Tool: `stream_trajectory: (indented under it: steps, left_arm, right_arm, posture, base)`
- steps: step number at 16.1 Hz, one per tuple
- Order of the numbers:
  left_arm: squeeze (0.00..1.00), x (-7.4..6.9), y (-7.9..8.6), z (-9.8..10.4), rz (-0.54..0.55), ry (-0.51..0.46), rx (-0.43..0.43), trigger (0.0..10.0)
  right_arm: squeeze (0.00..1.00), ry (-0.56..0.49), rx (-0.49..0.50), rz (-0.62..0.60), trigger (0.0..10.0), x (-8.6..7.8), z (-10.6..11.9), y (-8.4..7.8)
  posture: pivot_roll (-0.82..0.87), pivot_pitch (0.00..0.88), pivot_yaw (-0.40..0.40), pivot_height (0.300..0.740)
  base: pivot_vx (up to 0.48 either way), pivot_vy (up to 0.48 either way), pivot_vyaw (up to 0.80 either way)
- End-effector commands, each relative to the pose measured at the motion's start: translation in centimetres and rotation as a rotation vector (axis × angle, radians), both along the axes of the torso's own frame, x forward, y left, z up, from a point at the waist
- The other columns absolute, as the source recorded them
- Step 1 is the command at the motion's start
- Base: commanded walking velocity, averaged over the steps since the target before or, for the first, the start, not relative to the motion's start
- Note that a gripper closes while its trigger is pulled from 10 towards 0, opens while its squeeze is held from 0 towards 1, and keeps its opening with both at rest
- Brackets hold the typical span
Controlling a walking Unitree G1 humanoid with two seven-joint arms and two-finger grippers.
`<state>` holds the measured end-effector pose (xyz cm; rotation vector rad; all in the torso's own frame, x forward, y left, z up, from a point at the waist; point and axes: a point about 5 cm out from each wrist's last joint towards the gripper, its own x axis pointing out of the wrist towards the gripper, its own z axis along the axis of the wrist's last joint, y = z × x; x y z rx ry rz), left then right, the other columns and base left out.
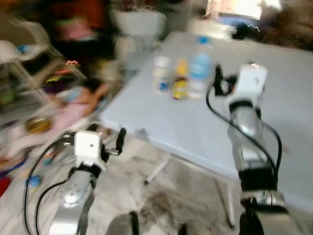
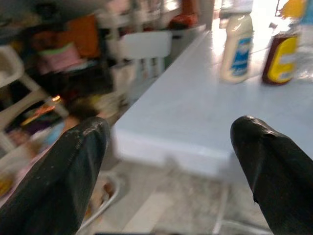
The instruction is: Restocking fridge
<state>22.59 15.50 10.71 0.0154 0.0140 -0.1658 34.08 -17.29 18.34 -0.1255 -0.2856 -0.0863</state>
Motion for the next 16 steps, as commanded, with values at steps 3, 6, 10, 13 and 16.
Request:
stream_trajectory:
  steps: [3,6,10,13,16]
  left_arm:
    - [0.00,0.5,0.5,0.9,0.027,-0.034,-0.017,10.0]
    - [0.00,0.9,0.2,0.8,0.017,-0.032,-0.025,10.0]
    - [0.00,1.6,0.0,0.9,0.011,-0.047,-0.032,10.0]
    - [0.00,1.6,0.0,0.9,0.025,-0.050,-0.036,10.0]
    - [0.00,1.6,0.0,0.8,0.035,-0.052,-0.042,10.0]
  right_arm:
    - [0.00,0.041,-0.017,0.029,10.0,-4.3,-2.7,0.9]
    - [0.00,0.100,0.003,0.014,10.0,-5.7,-4.3,0.8]
    - [0.00,0.087,-0.021,0.015,10.0,-5.5,-3.6,0.8]
    - [0.00,0.078,-0.052,0.036,10.0,-5.4,-3.3,0.8]
    - [0.00,0.077,-0.058,0.052,10.0,-5.4,-3.2,0.8]
  posture:
    - [0.02,0.044,0.053,0.740]
    - [0.00,0.025,0.054,0.740]
    - [-0.01,0.000,0.041,0.740]
    - [-0.01,0.000,0.031,0.740]
    - [-0.01,0.000,0.025,0.740]
  base:
    - [0.000,0.000,0.00]
    - [0.000,0.000,-0.19]
    - [0.172,0.000,-0.45]
    - [0.330,0.000,0.00]
    - [0.315,0.000,0.00]
